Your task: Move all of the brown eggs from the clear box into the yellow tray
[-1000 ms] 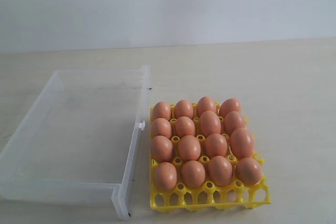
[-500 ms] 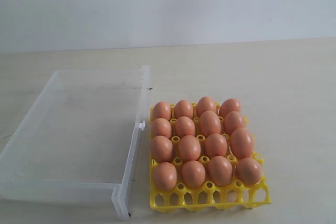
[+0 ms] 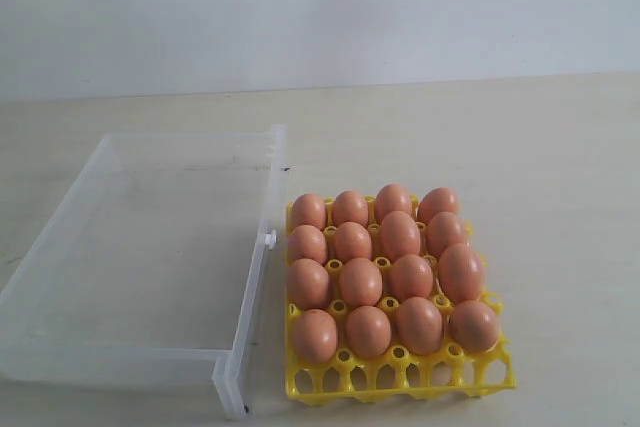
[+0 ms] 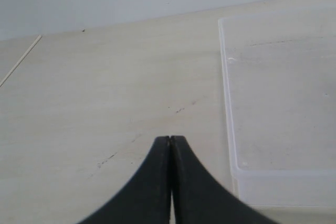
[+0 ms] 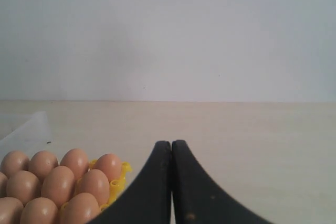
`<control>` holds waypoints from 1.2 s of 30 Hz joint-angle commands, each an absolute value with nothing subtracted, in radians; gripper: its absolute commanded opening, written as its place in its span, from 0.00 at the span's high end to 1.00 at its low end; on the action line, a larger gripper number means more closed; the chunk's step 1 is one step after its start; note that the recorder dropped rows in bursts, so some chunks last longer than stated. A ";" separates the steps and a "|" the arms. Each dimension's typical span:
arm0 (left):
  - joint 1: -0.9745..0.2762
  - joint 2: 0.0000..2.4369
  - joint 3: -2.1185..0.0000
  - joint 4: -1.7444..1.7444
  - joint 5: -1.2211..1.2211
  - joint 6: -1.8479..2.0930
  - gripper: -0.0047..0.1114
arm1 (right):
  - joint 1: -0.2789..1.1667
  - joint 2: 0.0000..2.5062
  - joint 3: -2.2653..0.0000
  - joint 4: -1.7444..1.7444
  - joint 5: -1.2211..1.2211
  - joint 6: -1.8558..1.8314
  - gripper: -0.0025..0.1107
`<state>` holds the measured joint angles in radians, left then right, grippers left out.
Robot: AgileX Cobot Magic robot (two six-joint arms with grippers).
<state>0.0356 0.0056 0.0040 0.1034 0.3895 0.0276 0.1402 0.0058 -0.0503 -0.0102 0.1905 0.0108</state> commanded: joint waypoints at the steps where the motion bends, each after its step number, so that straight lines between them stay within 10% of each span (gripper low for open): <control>1: 0.030 0.000 0.000 0.101 0.380 0.023 0.96 | 0.134 0.000 -0.058 -0.009 0.193 0.000 0.98; 36: 0.030 0.000 0.000 0.101 0.380 0.023 0.96 | 0.068 0.000 -0.058 -0.006 0.193 0.000 0.98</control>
<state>0.0356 0.0056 0.0040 0.1034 0.3895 0.0276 0.0742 0.0058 -0.0503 -0.0102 0.1944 0.0074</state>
